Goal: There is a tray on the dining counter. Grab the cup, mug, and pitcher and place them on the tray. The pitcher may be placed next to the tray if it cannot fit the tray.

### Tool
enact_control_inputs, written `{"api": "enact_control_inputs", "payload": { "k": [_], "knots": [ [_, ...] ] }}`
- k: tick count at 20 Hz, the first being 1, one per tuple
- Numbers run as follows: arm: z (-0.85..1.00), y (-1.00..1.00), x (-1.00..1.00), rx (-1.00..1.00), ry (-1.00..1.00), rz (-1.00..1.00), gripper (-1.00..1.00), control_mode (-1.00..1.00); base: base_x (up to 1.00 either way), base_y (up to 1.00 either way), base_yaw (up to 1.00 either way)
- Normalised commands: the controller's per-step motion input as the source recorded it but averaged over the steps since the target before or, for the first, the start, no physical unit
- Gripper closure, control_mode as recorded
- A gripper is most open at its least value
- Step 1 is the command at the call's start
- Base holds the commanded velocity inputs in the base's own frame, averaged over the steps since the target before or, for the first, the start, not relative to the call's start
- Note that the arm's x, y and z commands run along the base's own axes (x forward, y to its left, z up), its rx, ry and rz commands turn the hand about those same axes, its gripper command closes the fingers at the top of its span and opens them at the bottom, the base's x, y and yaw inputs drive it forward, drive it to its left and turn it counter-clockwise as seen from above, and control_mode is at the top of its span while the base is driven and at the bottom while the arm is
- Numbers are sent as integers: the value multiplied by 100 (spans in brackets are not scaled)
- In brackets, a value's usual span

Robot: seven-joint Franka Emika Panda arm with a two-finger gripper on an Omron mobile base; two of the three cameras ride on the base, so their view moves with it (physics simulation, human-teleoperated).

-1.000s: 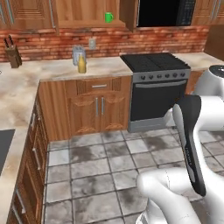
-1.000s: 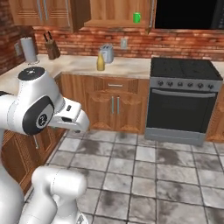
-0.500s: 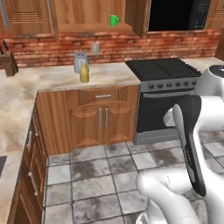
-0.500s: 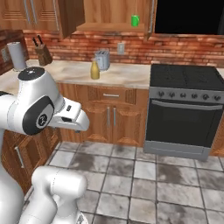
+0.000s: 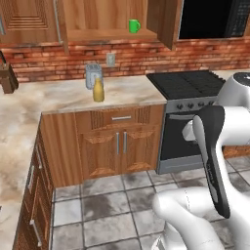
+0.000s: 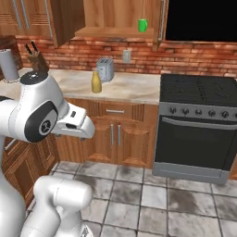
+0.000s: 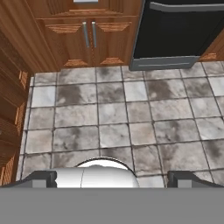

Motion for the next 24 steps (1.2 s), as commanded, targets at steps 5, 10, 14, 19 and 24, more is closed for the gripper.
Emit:
{"api": "enact_control_inputs", "payload": {
  "k": [5,10,14,19,24],
  "knots": [
    [0,0,0,0,0,0,-100,100,52,39,0],
    [0,0,0,0,0,0,-100,100,55,29,0],
    [0,0,0,0,0,0,-100,100,69,10,0],
    [0,0,0,0,0,0,-100,100,62,0,0],
    [0,0,0,0,0,0,-100,100,56,0,0]
  ]
}}
